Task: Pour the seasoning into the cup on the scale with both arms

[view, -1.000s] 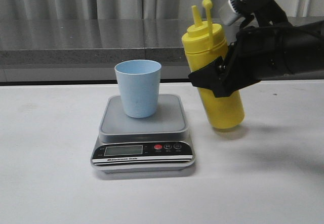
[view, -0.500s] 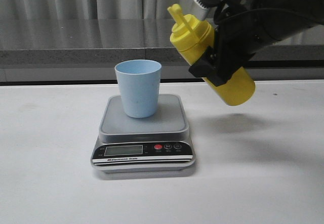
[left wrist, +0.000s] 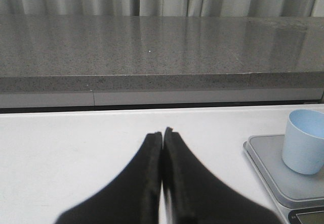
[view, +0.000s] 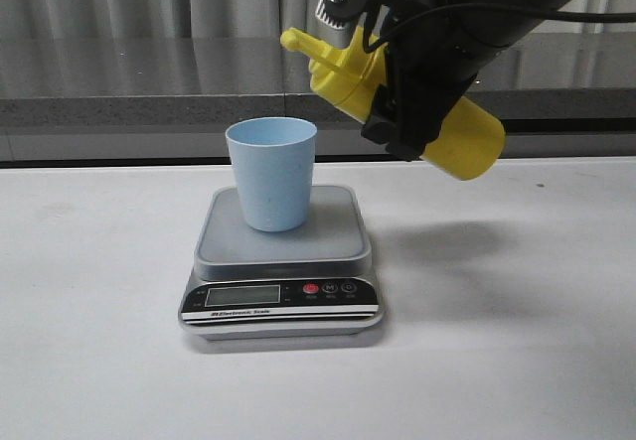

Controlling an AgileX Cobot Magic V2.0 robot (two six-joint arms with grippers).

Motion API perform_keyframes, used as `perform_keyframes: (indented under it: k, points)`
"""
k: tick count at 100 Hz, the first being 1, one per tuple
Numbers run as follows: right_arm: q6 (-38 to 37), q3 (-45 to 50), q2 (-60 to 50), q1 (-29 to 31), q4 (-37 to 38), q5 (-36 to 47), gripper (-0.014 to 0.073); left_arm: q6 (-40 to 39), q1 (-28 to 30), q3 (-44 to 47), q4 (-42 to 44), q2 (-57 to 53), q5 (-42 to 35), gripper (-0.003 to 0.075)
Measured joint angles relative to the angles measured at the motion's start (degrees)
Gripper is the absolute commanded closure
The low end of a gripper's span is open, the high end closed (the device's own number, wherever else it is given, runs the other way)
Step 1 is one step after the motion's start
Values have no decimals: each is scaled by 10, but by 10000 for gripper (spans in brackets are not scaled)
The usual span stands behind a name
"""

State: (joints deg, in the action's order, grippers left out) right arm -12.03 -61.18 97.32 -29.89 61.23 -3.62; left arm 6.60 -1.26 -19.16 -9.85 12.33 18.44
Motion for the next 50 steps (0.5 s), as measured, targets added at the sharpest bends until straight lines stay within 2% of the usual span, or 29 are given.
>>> perform_keyframes:
  k: [50]
  points:
    - [5, 0, 0, -17, 27, -44, 454, 0, 0, 0, 0, 0, 0, 740]
